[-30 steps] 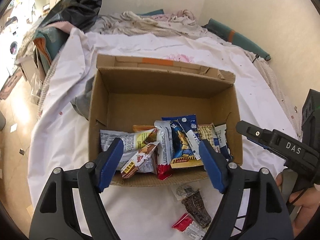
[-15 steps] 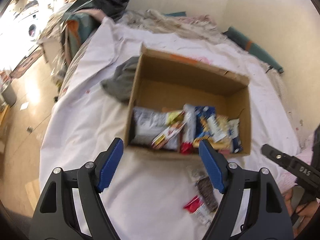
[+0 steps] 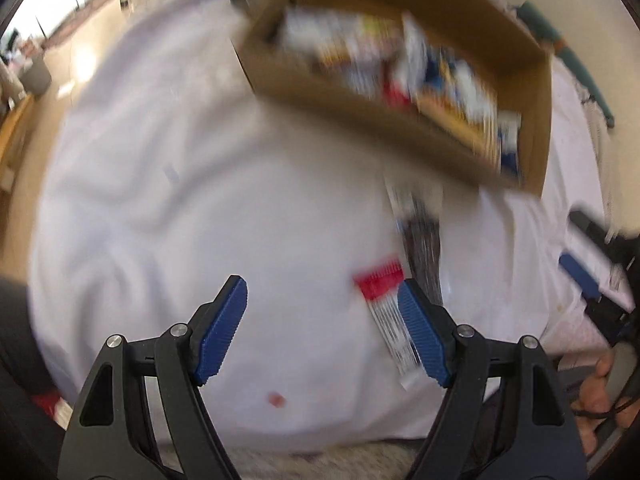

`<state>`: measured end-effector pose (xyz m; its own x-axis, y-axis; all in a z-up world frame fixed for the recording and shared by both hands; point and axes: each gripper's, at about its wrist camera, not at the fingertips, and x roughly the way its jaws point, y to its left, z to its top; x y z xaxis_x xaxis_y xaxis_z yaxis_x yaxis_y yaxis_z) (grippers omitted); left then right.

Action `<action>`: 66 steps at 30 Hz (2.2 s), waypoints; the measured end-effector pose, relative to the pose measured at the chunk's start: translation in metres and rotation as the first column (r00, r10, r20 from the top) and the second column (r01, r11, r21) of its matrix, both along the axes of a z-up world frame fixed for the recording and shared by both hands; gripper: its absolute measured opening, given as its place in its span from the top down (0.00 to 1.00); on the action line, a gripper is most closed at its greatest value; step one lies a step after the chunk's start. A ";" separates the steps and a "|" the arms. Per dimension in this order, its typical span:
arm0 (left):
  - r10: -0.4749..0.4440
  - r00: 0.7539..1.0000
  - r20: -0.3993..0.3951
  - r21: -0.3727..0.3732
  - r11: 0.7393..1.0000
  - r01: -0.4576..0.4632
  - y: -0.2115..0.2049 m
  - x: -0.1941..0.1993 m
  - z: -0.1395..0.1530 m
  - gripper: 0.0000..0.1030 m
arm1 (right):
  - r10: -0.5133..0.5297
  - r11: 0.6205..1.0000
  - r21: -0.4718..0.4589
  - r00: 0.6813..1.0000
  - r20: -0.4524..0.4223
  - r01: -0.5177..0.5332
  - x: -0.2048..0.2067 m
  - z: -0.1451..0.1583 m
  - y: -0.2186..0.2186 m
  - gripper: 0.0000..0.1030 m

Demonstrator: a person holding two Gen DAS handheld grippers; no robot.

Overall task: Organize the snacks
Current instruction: 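Grasp the red-white bar on the sheet with left tool while right tool withdraws from the box, then lift the red-white bar with left tool while right tool moves over the dark jerky packet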

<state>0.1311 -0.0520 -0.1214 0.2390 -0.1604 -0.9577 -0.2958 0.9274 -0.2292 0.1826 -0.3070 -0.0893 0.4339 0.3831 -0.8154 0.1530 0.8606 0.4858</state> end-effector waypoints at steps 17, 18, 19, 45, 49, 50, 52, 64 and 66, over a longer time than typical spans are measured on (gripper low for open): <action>-0.261 0.961 -0.095 0.161 0.948 0.273 -0.102 -0.013 -0.046 0.52 | 0.007 0.996 0.089 0.999 -0.035 -0.004 0.005 -0.008 -0.002 0.31; -0.261 0.961 -0.095 0.157 0.949 0.273 -0.098 -0.013 -0.045 0.58 | 0.009 0.996 0.093 0.999 -0.037 -0.005 0.006 -0.009 -0.001 0.31; -0.263 0.960 -0.099 0.149 0.950 0.276 -0.093 -0.015 -0.044 0.68 | 0.011 0.995 0.096 0.999 -0.039 -0.007 0.006 -0.009 -0.001 0.31; -0.418 0.898 -0.139 0.233 0.868 0.440 -0.007 0.039 -0.004 0.27 | 0.126 0.990 -0.035 0.973 -0.193 -0.136 0.020 -0.050 0.051 0.31; -0.543 0.831 -0.118 0.241 0.797 0.555 -0.034 0.059 -0.011 0.34 | 0.129 0.988 -0.058 0.970 -0.205 -0.143 0.022 -0.055 0.055 0.31; -0.561 0.819 -0.118 0.225 0.788 0.572 -0.038 0.061 -0.015 0.40 | 0.126 0.988 -0.061 0.970 -0.207 -0.141 0.022 -0.056 0.055 0.31; -0.579 0.804 -0.136 0.213 0.775 0.594 -0.046 0.063 -0.023 0.48 | 0.119 0.989 -0.062 0.970 -0.210 -0.135 0.022 -0.057 0.053 0.31; -0.363 0.926 -0.106 0.078 0.925 0.372 0.004 0.055 0.019 0.74 | 0.210 0.968 -0.085 0.949 -0.234 -0.235 0.018 -0.067 0.081 0.24; -0.291 0.952 -0.091 0.037 0.955 0.295 0.020 0.048 0.033 0.74 | 0.239 0.957 -0.109 0.942 -0.234 -0.270 0.018 -0.068 0.090 0.22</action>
<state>0.1789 -0.0318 -0.0887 0.1075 -0.1632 -0.9807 -0.0257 0.9857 -0.1668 0.2008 -0.2168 -0.1576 0.1440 0.3352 -0.9311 0.0081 0.9404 0.3398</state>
